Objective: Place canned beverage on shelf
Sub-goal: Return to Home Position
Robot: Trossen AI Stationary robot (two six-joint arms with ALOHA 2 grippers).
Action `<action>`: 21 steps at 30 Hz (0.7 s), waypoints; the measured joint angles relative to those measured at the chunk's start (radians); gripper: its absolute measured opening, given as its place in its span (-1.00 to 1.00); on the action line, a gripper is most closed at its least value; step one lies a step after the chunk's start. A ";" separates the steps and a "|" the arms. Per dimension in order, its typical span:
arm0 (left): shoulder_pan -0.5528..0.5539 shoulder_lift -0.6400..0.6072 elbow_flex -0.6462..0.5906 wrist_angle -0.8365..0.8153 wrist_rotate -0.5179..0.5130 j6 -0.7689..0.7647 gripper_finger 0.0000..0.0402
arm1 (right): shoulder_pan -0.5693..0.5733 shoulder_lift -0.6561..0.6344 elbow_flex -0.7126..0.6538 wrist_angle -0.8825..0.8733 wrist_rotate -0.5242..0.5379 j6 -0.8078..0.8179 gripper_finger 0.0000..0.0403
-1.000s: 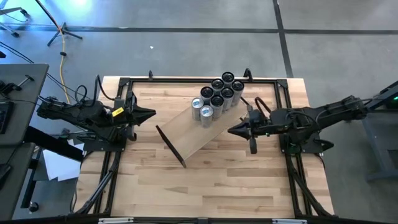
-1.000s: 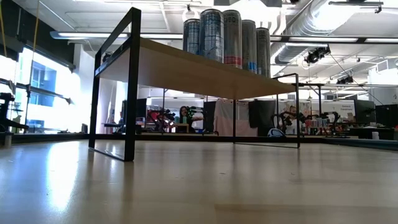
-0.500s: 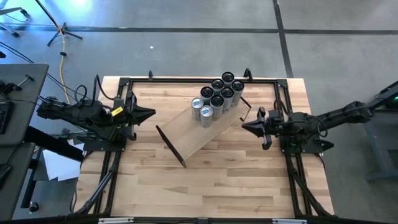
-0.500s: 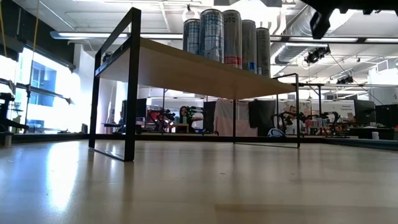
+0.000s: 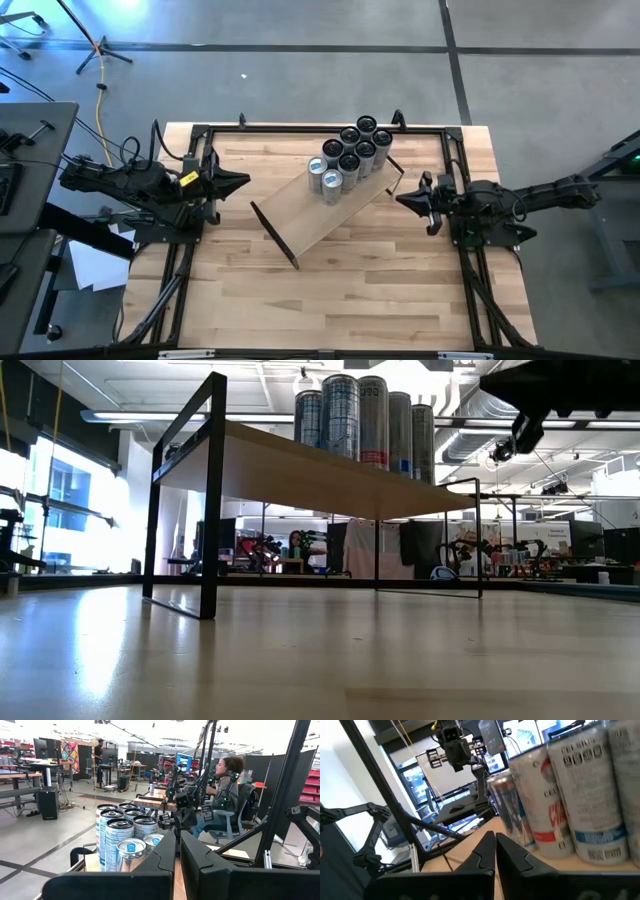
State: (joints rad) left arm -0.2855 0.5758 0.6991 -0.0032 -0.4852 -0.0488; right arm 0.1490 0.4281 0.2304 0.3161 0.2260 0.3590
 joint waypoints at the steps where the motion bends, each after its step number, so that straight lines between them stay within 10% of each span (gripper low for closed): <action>1: 0.000 0.000 0.000 0.000 0.000 0.000 -1.00 | 0.000 -0.013 -0.013 0.000 0.000 0.003 -1.00; 21: 0.000 0.000 0.000 0.000 0.000 -0.044 -1.00 | 0.018 -0.091 -0.083 -0.049 -0.041 0.001 -1.00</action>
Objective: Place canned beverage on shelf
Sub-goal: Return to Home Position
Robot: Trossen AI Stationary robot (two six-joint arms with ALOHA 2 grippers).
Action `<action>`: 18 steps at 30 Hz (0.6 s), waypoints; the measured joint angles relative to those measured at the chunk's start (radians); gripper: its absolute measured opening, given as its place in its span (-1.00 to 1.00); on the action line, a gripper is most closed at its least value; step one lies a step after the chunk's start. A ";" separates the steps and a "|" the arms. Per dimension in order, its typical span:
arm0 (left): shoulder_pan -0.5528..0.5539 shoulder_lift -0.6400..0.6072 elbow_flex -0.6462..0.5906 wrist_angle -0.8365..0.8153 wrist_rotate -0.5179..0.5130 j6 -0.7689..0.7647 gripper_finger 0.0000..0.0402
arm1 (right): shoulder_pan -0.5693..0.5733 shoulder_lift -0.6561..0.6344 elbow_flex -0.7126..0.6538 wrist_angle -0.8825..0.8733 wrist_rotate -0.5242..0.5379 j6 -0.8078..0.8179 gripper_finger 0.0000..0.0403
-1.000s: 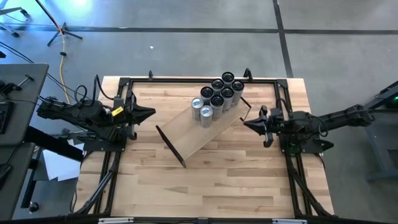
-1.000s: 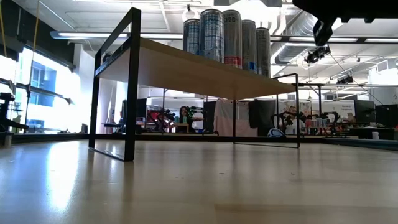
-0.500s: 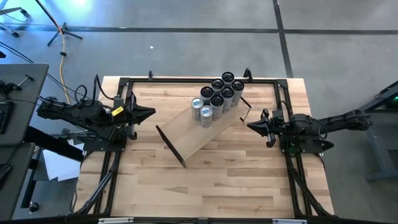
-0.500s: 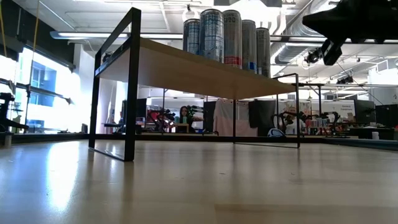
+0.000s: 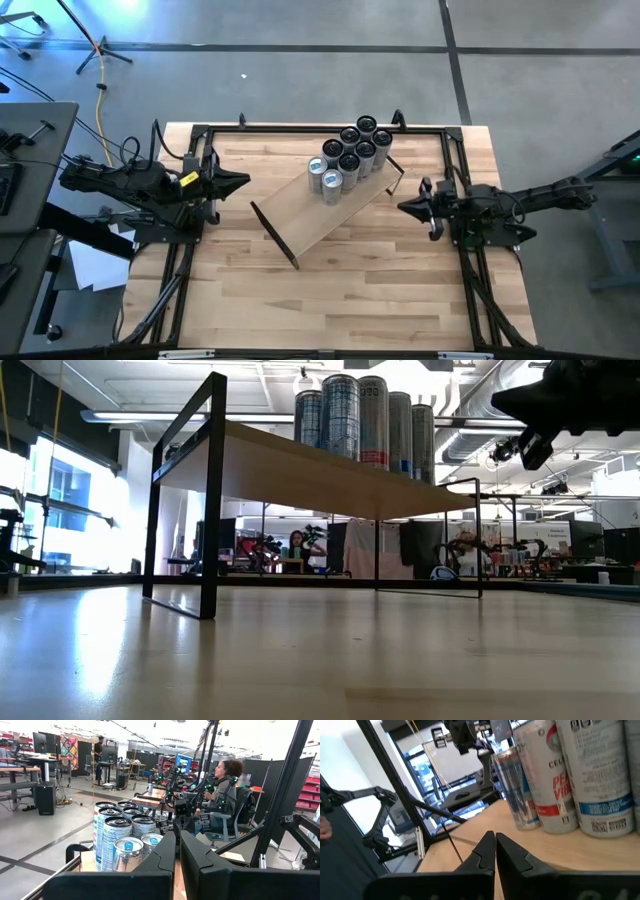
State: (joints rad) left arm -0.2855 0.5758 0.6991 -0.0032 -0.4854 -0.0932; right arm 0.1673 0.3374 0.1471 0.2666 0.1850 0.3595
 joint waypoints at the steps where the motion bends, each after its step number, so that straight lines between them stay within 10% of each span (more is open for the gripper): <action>1: 0.000 0.000 0.000 0.000 0.000 0.000 -1.00 | 0.000 0.000 0.000 -0.008 -0.002 0.001 -1.00; 18: 0.000 0.000 0.000 0.000 0.000 -0.001 -1.00 | 0.000 -0.008 0.000 -0.075 -0.005 -0.002 -1.00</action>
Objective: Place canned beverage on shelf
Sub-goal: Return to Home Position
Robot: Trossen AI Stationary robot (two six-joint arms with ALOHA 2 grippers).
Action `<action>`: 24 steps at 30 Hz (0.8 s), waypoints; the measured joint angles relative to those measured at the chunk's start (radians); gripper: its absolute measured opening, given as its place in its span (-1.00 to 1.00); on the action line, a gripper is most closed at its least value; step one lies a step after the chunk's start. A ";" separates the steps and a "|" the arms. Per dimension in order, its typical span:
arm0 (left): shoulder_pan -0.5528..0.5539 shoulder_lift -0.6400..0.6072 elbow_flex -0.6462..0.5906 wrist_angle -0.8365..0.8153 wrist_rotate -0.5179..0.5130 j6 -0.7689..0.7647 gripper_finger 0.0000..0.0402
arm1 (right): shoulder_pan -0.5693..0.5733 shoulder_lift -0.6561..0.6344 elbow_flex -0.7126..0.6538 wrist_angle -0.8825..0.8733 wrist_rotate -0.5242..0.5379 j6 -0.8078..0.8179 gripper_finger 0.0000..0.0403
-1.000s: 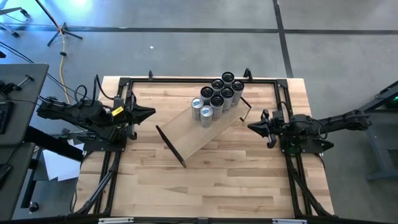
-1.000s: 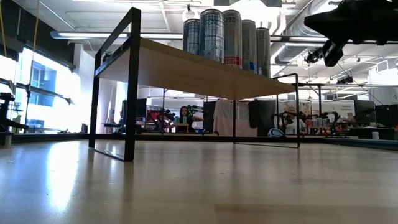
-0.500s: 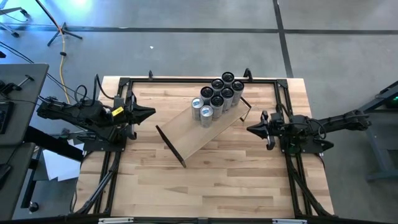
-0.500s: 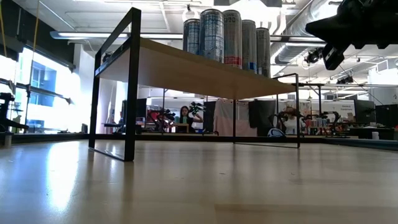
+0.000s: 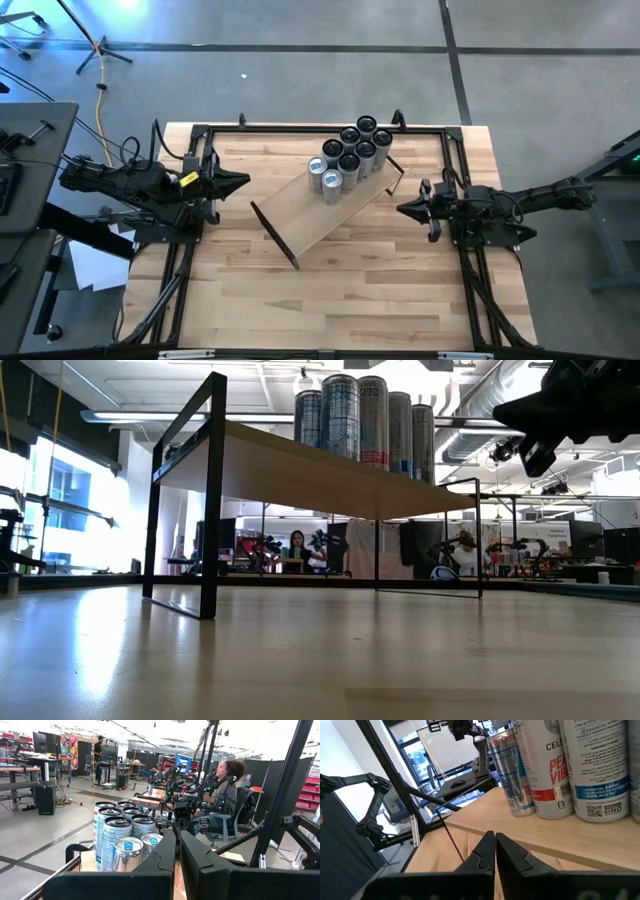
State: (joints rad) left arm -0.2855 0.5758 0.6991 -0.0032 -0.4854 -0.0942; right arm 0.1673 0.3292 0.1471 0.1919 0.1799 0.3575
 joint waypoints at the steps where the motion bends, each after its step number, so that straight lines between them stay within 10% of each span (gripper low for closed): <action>1: 0.000 0.000 0.000 0.000 0.000 -0.001 -1.00 | 0.000 -0.008 0.000 -0.006 0.000 -0.001 -1.00; 13: 0.000 0.000 0.000 0.000 0.000 -0.008 -1.00 | -0.005 -0.331 0.001 -0.259 0.053 -0.018 -1.00; 24: 0.000 0.000 0.000 0.000 -0.048 0.000 -1.00 | -0.006 -0.326 0.002 -0.262 0.064 -0.026 -1.00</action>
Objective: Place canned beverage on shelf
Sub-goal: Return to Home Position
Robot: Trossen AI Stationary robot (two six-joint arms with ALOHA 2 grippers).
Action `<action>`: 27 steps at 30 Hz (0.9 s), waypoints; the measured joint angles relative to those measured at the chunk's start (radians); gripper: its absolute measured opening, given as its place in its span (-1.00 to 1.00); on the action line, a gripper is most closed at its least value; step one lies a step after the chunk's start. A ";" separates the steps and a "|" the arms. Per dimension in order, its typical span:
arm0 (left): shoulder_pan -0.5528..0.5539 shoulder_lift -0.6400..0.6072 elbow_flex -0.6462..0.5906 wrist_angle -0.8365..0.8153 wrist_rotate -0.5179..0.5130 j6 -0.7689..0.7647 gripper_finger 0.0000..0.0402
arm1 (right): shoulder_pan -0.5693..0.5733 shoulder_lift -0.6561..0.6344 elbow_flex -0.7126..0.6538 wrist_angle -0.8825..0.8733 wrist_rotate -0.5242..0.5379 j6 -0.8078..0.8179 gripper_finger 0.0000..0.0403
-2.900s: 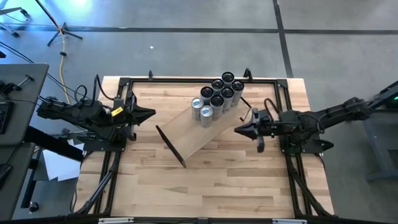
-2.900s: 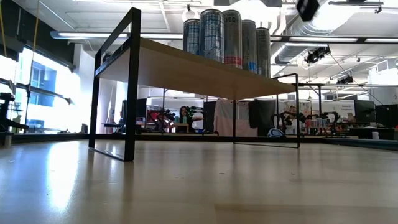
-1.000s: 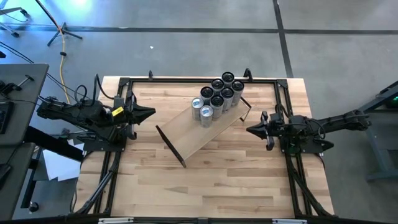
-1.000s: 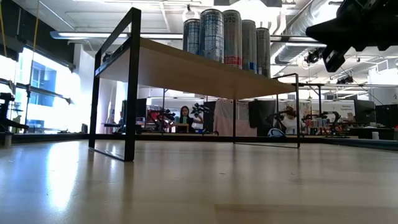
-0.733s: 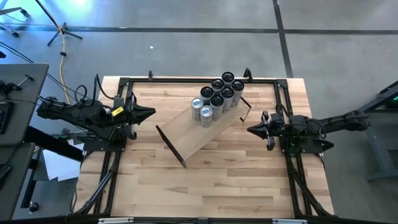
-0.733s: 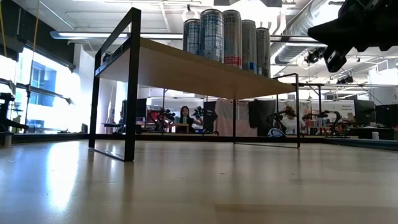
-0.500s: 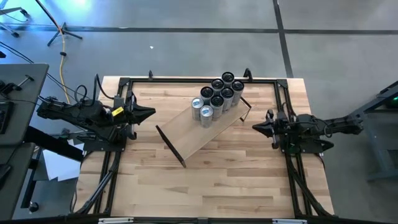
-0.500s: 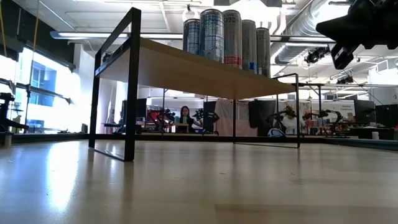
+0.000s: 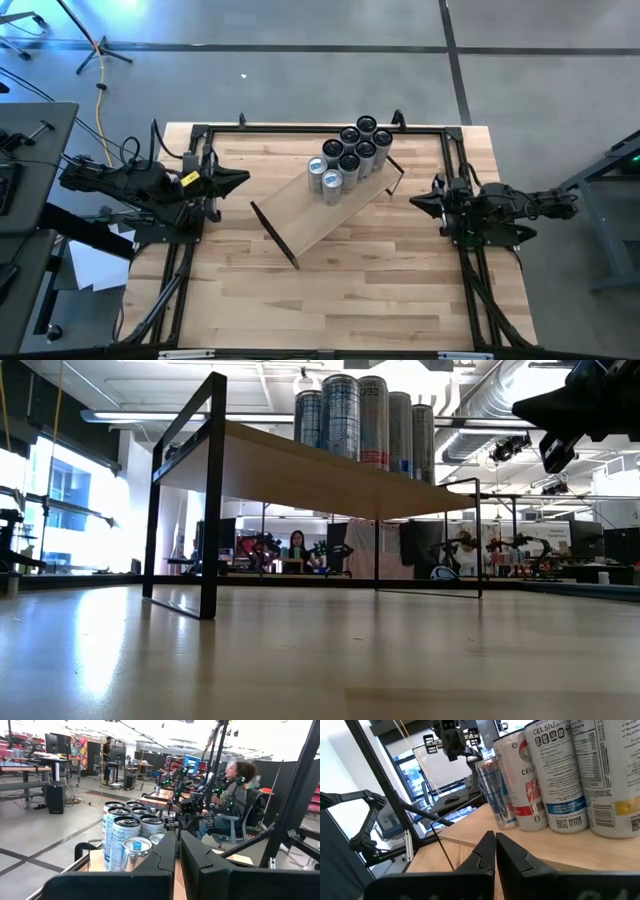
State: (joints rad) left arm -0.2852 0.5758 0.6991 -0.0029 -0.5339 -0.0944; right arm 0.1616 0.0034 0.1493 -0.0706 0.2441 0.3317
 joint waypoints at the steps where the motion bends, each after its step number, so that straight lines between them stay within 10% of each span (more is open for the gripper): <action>1: 0.000 0.000 0.000 0.000 0.000 0.000 -1.00 | 0.000 0.001 0.000 0.000 -0.001 0.000 -1.00; 27: 0.000 0.000 0.000 0.001 -0.002 -0.010 -1.00 | 0.000 0.001 -0.001 -0.022 0.021 -0.045 -1.00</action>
State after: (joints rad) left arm -0.2852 0.5758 0.6991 -0.0021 -0.5354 -0.1040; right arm 0.1616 0.0044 0.1482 -0.0929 0.2652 0.2872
